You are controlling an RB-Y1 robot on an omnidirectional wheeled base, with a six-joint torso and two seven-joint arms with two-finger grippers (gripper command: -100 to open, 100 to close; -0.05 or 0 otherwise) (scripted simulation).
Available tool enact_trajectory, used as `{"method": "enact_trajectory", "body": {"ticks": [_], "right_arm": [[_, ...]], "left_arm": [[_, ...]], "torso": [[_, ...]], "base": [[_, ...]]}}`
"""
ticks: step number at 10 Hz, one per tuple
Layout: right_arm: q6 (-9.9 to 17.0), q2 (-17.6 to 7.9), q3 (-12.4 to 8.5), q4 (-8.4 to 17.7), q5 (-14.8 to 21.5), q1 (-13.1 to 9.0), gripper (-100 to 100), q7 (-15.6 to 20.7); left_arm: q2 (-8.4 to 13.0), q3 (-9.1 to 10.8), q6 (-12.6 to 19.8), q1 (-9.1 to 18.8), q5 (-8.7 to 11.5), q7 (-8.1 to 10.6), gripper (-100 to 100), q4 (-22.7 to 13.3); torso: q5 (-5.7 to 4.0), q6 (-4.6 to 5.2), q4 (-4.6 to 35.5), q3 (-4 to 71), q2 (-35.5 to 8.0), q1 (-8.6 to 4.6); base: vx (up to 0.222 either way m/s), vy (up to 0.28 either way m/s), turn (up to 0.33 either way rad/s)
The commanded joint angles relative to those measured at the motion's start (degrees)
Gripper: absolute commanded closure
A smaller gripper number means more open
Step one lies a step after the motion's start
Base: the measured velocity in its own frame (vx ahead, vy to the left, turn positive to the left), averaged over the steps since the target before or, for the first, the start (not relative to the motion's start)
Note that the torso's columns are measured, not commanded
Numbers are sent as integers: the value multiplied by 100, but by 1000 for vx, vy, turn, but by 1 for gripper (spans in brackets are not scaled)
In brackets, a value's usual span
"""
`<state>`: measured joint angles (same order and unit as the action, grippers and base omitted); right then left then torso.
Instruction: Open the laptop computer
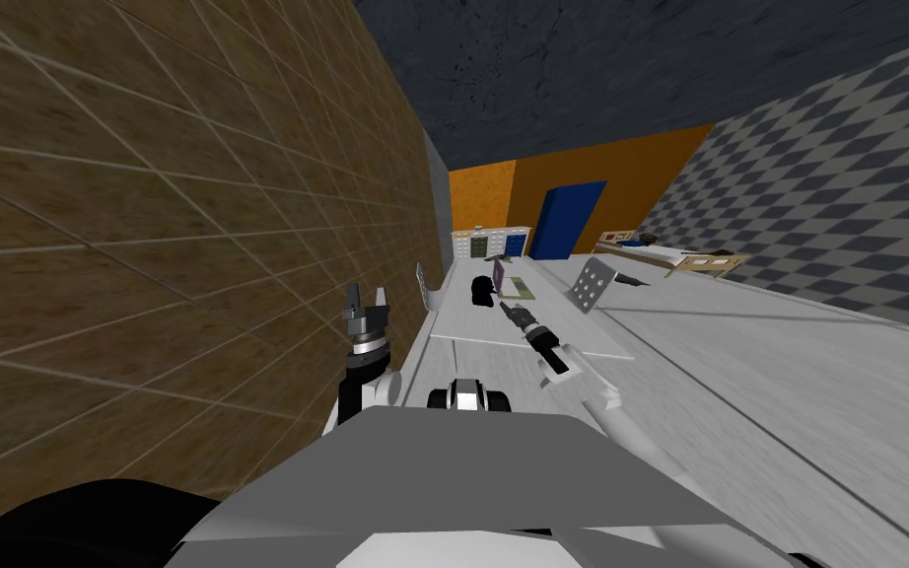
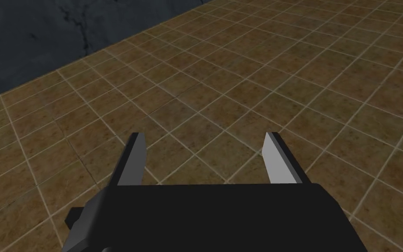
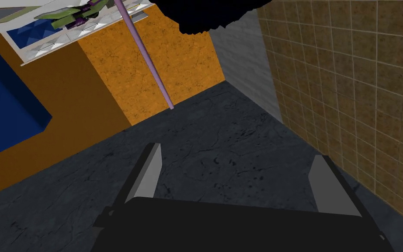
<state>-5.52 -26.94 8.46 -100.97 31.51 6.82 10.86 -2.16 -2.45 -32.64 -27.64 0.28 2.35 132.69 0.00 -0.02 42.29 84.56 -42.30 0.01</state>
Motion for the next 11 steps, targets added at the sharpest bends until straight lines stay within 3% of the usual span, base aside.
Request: {"method": "enact_trajectory", "body": {"ticks": [1,2,4,5,8,9,10,11], "right_arm": [[189,-260,102,373,389,-280,-100,125],[189,-260,102,458,399,-280,-100,125],[444,-584,245,915,816,-636,-100,288],[444,-584,245,1039,903,-636,-100,288],[702,-906,385,1517,1344,-995,-100,448],[702,-906,385,1665,1402,-995,-100,448],[831,-1065,455,1917,1643,-1173,-100,527],[831,-1065,455,1978,1647,-1173,-100,527]], "left_arm": [[0,0,0,-1,0,0,0,0],[0,0,0,0,0,0,0,0],[0,0,0,0,0,0,0,0],[0,0,0,0,0,0,0,0],[0,1,0,-1,0,0,0,0],[0,0,0,0,0,0,0,0],[0,1,0,-1,0,0,0,0],[0,0,0,0,0,0,0,0]], "torso": [[0,5,0,1,1,-4],[0,0,-1,2,2,-1],[1,1,-1,3,4,2],[4,0,-1,4,5,11],[-2,6,0,-2,-3,-8],[0,1,1,-1,-2,-2],[0,5,0,0,0,-4],[1,0,-1,3,4,1]], "base": [[6,38,158],[10,37,68],[16,62,164],[19,55,92],[8,45,118],[9,35,65],[17,44,138],[18,34,65]]}}
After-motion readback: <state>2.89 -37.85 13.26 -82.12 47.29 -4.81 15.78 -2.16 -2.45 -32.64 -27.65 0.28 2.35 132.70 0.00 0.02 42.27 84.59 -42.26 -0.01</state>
